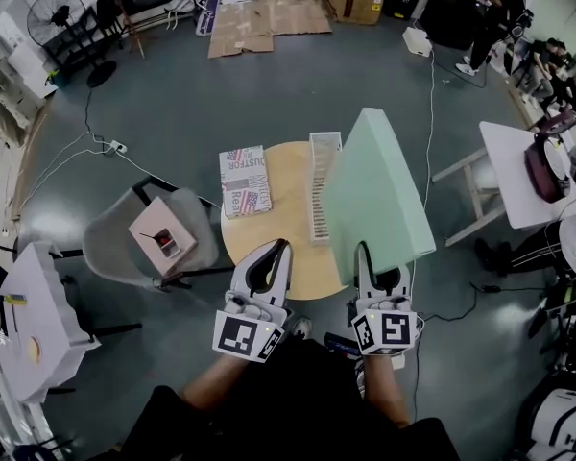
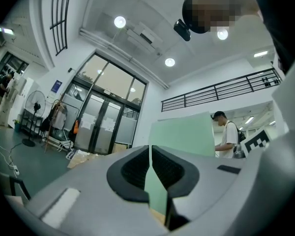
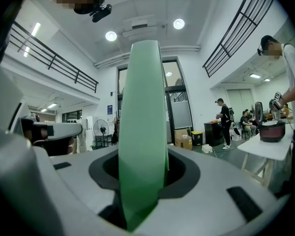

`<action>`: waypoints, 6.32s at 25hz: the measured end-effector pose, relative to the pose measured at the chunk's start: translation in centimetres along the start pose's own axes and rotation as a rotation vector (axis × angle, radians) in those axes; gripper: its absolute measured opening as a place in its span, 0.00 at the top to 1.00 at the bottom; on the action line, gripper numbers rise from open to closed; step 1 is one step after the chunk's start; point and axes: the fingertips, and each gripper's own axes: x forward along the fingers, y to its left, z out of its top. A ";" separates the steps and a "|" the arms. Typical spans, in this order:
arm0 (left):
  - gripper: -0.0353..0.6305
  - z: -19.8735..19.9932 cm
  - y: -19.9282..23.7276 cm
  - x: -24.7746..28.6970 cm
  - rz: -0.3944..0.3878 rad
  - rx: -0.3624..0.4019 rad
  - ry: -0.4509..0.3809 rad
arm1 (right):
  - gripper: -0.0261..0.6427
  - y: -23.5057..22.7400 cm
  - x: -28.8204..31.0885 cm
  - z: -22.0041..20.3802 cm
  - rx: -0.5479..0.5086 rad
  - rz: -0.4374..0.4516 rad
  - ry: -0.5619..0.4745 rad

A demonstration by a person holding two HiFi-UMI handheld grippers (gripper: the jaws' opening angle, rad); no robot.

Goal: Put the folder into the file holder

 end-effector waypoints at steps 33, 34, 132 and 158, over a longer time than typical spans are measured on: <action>0.92 -1.1 5.7 6.6 -0.079 -0.024 0.041 | 0.76 -0.4 10.6 -4.5 -0.045 -0.086 -0.085; 0.92 -1.1 5.7 6.6 -0.081 -0.024 0.041 | 0.76 -0.4 10.7 -4.7 -0.046 -0.085 -0.092; 0.92 -3.3 6.8 4.6 -0.058 -0.055 0.102 | 0.76 -1.1 14.7 -18.4 -0.064 -0.062 -0.032; 0.92 -2.8 6.8 3.4 -0.068 -0.085 0.076 | 0.75 -1.0 14.2 -22.8 -0.050 -0.073 0.188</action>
